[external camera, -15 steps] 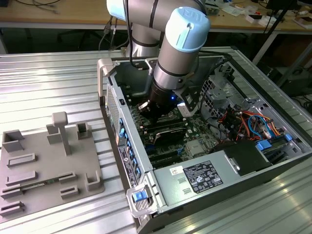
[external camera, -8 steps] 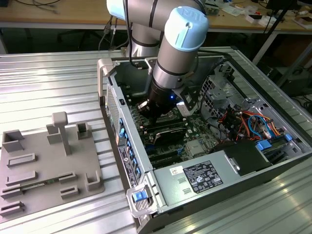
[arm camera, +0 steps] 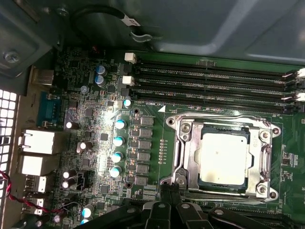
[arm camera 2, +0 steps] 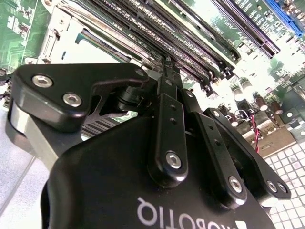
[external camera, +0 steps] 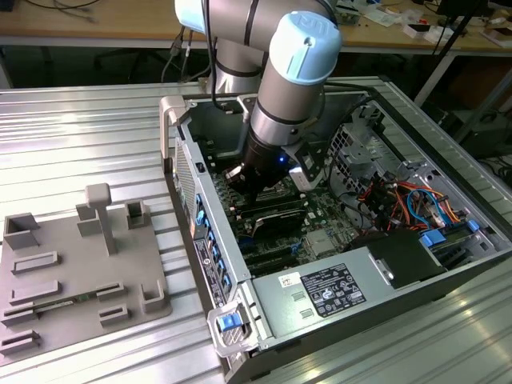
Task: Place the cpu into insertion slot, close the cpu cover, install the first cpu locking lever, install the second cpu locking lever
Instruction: 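Install the second cpu locking lever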
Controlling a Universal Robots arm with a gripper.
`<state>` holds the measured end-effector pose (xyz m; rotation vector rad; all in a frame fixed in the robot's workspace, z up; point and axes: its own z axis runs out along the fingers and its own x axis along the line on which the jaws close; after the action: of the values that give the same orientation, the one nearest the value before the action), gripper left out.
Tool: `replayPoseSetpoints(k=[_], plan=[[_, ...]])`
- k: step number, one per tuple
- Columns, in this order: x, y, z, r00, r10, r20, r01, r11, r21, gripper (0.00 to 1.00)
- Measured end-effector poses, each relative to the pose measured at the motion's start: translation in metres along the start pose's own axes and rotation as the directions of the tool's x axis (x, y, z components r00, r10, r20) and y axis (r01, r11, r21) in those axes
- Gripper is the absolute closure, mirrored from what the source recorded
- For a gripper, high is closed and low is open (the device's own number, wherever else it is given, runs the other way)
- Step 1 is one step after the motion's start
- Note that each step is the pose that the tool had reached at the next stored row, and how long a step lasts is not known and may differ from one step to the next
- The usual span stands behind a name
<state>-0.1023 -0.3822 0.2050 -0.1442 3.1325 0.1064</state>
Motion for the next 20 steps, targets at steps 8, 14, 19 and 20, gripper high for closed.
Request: replayPoseSetpoints(k=[8, 14, 19, 20], plan=[[-0.0001, 0.0016, 0.0010, 1.0000, 0.000, 0.0002, 0.000, 1.0000, -0.0008, 0.89], [-0.0004, 0.0041, 0.0013, 1.0000, 0.000, 0.0002, 0.000, 1.0000, -0.0011, 0.89], [-0.0004, 0.0040, 0.0023, 1.0000, 0.000, 0.0002, 0.000, 1.0000, -0.0009, 0.89], [-0.0003, 0.0040, 0.0028, 1.0000, 0.000, 0.0000, 0.000, 1.0000, -0.0009, 0.89]])
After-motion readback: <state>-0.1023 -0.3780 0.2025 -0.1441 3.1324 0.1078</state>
